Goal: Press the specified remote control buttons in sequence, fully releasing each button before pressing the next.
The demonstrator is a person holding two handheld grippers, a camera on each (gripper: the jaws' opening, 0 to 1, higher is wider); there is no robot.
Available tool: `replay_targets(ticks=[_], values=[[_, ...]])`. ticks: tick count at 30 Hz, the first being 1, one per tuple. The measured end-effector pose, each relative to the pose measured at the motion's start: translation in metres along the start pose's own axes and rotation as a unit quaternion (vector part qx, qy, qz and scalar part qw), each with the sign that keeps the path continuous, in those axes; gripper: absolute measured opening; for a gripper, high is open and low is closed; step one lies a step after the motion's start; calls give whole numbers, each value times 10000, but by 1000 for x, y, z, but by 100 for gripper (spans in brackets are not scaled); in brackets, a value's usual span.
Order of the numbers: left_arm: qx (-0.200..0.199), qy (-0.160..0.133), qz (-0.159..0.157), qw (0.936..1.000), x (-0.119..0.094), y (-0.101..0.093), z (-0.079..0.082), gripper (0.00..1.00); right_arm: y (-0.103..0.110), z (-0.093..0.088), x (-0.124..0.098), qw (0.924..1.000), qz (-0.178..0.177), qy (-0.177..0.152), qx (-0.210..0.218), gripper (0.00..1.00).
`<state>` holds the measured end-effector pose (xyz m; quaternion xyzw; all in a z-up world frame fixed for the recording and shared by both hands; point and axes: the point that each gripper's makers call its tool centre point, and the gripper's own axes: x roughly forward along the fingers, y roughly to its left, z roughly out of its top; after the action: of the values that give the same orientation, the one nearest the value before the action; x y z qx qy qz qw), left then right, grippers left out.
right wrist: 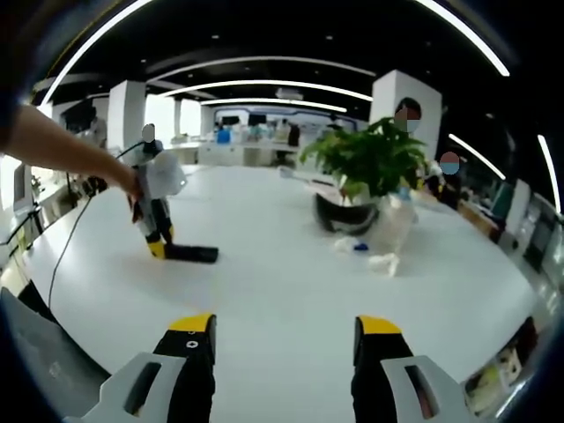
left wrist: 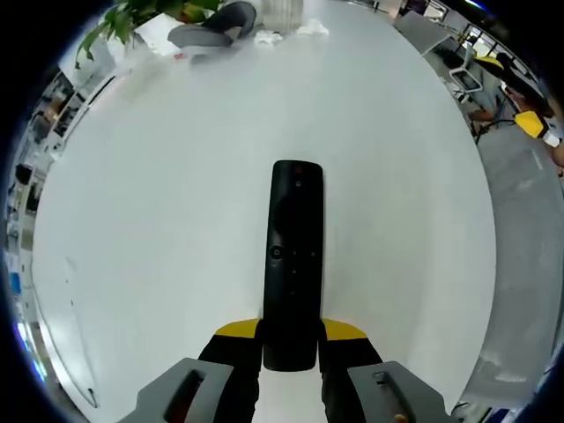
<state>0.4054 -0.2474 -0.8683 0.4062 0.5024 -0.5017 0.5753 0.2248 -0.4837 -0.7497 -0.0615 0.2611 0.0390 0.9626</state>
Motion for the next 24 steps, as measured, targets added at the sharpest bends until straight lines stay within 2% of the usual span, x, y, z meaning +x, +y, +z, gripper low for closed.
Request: replay_targets(ticks=[8, 17, 24], values=[[-10, 39, -5, 10000, 0, 9, 2, 24, -1, -2, 0, 10000, -32, 40, -24, 60], [97, 313, -88, 9994, 1, 16, 3, 24, -3, -3, 1, 9999, -80, 70, -48, 61], [68, 305, -73, 9995, 1, 24, 4, 24, -4, -5, 2, 9999, -103, 106, -60, 60]])
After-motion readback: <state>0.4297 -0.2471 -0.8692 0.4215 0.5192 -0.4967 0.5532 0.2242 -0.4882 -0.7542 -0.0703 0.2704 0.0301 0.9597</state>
